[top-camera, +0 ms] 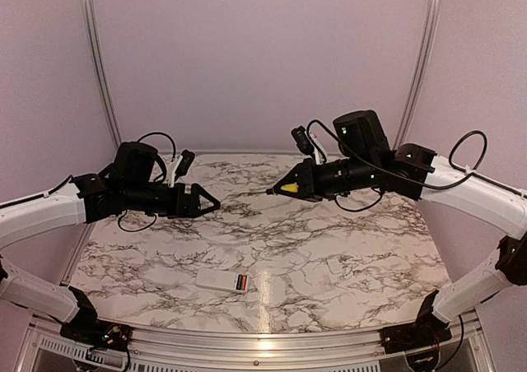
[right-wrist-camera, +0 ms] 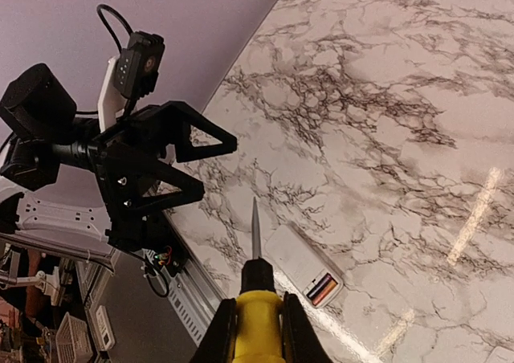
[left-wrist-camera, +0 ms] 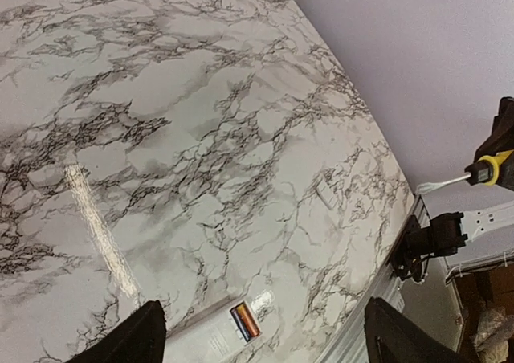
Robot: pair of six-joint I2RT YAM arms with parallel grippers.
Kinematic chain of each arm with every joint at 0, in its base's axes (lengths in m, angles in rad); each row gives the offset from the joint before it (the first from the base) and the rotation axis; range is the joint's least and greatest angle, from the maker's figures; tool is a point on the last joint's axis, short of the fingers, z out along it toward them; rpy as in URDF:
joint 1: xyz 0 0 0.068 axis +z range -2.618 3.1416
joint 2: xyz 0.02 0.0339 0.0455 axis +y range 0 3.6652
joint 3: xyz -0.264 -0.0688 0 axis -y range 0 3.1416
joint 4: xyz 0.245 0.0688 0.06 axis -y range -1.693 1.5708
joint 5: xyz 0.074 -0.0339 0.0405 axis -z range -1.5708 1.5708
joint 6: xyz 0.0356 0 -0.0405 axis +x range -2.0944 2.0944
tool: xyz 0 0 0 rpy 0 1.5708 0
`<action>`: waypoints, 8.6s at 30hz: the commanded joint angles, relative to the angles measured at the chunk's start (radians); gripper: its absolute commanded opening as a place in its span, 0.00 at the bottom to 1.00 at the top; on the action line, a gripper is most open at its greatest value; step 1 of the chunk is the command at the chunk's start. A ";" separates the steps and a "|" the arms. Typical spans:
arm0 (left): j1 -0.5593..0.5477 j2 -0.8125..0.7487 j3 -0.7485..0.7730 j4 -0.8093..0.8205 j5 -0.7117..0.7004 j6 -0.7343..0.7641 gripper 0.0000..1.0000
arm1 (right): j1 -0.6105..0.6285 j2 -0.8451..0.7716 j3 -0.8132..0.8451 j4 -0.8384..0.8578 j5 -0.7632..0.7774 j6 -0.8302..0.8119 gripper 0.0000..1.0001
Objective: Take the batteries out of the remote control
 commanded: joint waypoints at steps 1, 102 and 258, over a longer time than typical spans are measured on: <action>-0.005 0.111 -0.068 -0.100 -0.009 0.069 0.89 | -0.010 -0.003 -0.016 -0.152 0.062 -0.033 0.00; -0.418 0.467 0.016 -0.093 -0.298 0.646 0.45 | -0.118 -0.160 -0.062 -0.351 0.211 -0.212 0.00; -0.316 0.131 -0.299 0.374 -0.134 1.312 0.00 | 0.066 -0.051 0.162 -0.446 0.135 -0.598 0.00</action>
